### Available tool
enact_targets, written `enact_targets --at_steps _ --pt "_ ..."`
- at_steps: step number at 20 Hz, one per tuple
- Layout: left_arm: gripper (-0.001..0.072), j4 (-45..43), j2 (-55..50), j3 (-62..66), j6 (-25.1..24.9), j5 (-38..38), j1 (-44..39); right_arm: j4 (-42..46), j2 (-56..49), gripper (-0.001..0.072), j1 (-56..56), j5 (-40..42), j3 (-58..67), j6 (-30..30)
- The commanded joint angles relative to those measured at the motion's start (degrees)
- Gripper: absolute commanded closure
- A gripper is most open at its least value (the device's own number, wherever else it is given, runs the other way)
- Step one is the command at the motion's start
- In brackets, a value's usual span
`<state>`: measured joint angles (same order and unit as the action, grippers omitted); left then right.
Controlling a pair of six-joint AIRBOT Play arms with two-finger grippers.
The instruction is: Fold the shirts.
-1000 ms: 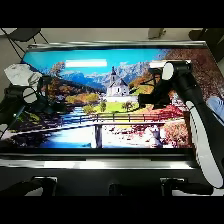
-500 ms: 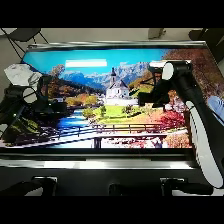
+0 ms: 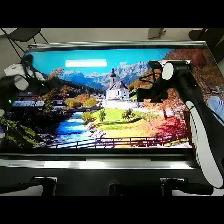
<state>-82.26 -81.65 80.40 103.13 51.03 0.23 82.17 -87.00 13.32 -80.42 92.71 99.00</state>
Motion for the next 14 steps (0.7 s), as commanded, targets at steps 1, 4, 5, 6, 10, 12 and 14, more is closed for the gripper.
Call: enact_targets --at_steps 1,4,5,6,10,12,14 --pt "0.0039 22.75 -13.20 15.54 4.90 -0.59 16.17 -0.07 0.00 0.0041 0.04 0.48 0.00 -0.42" --pt "0.0040 41.94 -21.44 18.71 4.52 1.68 30.38 -0.09 0.00 0.0041 0.04 0.48 0.00 -0.39" --pt "0.0039 41.29 -22.62 18.58 3.87 2.56 33.40 -0.11 0.00 0.0041 0.04 0.52 0.00 -0.39" --pt "0.0039 39.87 -23.37 18.16 3.76 2.43 35.34 -0.11 0.00 0.0041 0.04 0.63 0.00 -0.39" --pt "0.0039 38.32 -26.10 16.41 1.70 -6.69 36.81 -1.03 0.00 0.0041 0.04 1.97 0.00 -0.09" --pt "0.0039 38.88 -28.65 16.41 2.93 -10.29 36.09 -1.20 0.00 0.0041 0.04 2.62 0.00 0.09" --pt "0.0035 40.30 -30.95 16.41 2.89 -14.23 35.54 -1.18 0.00 0.0040 0.04 2.62 0.00 0.52"
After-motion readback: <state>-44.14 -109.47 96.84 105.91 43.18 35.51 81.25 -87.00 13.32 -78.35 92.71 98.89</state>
